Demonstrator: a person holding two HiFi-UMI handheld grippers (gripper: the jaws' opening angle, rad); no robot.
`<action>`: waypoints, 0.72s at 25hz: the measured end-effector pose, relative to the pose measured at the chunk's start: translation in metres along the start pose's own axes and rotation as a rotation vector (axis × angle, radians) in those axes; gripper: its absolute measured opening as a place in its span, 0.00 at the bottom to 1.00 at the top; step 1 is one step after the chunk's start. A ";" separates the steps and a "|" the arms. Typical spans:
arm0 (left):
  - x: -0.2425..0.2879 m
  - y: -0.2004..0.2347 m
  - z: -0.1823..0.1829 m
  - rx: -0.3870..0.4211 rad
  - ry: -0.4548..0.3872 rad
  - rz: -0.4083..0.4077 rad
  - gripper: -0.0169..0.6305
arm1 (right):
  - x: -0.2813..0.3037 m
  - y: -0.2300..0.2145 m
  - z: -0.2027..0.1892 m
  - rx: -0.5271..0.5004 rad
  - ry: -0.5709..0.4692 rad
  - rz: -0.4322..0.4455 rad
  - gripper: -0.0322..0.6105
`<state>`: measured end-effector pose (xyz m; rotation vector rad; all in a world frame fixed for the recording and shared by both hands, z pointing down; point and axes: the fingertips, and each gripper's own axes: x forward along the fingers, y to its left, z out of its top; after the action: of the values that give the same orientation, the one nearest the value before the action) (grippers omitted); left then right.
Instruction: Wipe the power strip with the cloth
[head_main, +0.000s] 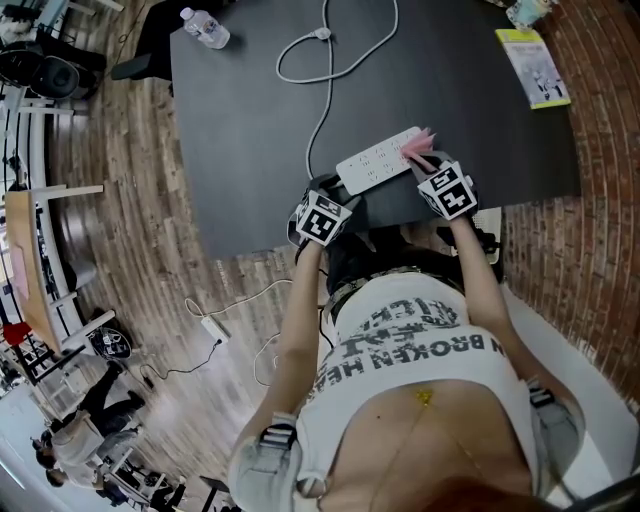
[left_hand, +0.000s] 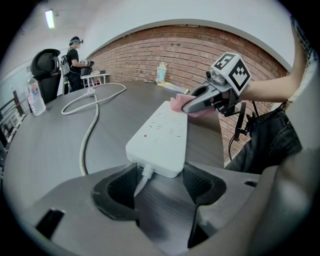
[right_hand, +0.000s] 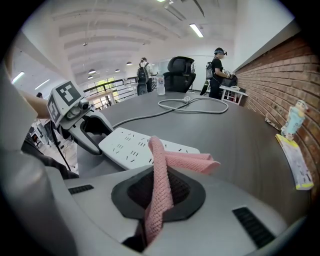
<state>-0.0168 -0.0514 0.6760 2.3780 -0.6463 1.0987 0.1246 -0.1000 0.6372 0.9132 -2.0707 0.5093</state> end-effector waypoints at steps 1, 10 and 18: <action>-0.001 0.000 0.000 -0.002 0.002 0.000 0.44 | 0.000 -0.001 0.000 0.002 0.001 0.002 0.07; -0.002 0.000 0.002 -0.001 0.005 0.005 0.44 | -0.010 -0.033 -0.013 0.046 0.009 -0.086 0.07; -0.004 0.001 0.000 -0.002 0.012 0.007 0.44 | -0.015 -0.044 -0.016 0.089 0.001 -0.095 0.07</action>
<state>-0.0194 -0.0510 0.6723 2.3679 -0.6513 1.1137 0.1720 -0.1124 0.6366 1.0576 -2.0067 0.5550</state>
